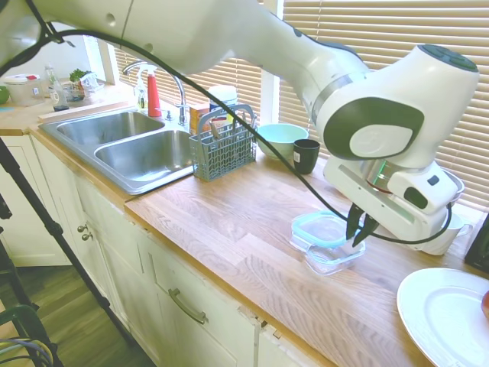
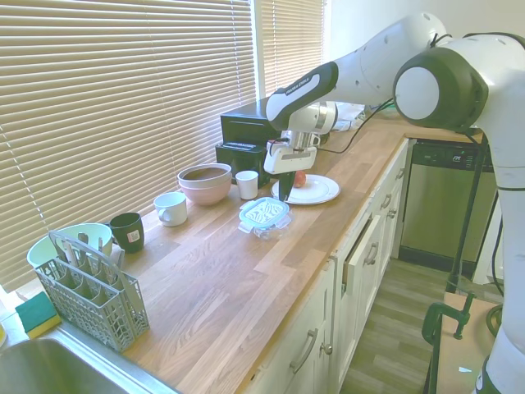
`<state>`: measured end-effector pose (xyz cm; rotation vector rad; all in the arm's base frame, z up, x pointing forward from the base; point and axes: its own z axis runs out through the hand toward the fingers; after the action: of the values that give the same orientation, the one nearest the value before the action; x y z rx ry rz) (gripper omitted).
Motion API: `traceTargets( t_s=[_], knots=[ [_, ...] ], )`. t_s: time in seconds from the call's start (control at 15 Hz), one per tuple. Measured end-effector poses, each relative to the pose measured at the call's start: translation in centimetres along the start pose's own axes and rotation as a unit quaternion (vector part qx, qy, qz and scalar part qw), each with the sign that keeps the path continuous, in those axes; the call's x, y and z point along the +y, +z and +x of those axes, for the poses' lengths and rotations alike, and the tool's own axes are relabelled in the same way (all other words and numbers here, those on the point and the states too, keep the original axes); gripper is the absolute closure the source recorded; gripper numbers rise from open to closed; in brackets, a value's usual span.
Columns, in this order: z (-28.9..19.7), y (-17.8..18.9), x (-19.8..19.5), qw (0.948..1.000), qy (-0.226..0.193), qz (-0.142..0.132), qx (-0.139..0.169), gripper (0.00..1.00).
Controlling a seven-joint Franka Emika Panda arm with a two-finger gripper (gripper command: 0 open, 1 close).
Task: Cover the lid of the food container
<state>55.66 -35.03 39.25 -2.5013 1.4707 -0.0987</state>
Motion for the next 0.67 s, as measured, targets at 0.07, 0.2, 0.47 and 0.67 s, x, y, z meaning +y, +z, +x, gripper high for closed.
traceTargets(
  t_s=[0.07,0.2,0.47,0.67],
  knots=[
    [0.2,0.2,0.1,1.0,0.003,0.002,-0.001,1.0],
    [0.4,0.6,0.1,1.0,0.006,0.003,-0.004,1.0],
    [0.5,1.4,0.2,0.9999,0.009,0.003,-0.01,1.0],
    [0.6,2.2,0.6,0.9998,0.01,0.001,-0.015,1.0]
  ],
)
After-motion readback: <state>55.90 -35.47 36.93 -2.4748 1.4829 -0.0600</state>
